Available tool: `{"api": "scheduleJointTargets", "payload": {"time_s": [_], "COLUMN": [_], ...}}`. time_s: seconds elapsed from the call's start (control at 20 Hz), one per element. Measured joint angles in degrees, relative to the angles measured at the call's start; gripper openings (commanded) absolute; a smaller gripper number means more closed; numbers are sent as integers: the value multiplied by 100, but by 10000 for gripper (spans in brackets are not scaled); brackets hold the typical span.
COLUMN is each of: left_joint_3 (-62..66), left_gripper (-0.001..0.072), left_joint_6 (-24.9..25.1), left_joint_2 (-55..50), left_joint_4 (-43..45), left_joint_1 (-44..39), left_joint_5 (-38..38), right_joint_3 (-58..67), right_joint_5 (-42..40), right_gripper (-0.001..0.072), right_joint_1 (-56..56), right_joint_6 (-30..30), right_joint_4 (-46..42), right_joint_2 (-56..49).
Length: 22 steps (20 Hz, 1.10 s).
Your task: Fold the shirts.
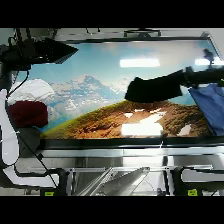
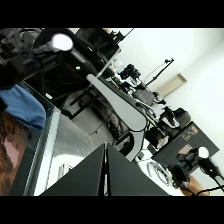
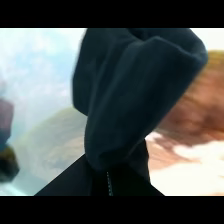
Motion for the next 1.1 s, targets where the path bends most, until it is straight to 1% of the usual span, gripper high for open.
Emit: {"api": "scheduleJointTargets", "payload": {"time_s": [0.2,0.35,0.4,0.5,0.65,0.75,0.85,0.95,1.0,1.1], "left_joint_3": [0,0,0,0,0,0,0,0,0,0], "left_gripper": [6,6,5,5,5,5,6,5,5,5], "left_joint_6": [-24,-22,-22,-22,-22,-22,-22,-22,-20,-20], "left_joint_2": [0,0,0,0,0,0,0,0,0,0], "left_joint_4": [0,0,0,7,7,7,7,7,7,7], "left_joint_1": [0,0,0,0,0,0,0,0,0,0], "left_joint_5": [-42,-39,-39,-42,-105,-125,-149,-151,-162,-168], "right_joint_3": [-247,-306,-315,-326,-236,125,715,1198,1355,1530], "right_joint_5": [284,223,48,-562,-1808,-2509,-2938,-3156,-3191,-3056], "right_gripper": [16,16,16,16,16,16,16,15,15,16], "right_joint_1": [-1110,-1414,-1421,-1322,-1078,-1016,-1088,-1281,-1423,-1773], "right_joint_6": [-101,-186,-223,-369,-817,-1060,-1200,-1191,-1032,-538], "right_joint_4": [-142,-129,-42,315,1248,2006,2533,2778,2782,2441], "right_joint_2": [706,841,809,629,199,-129,-369,-422,-391,-260]}}
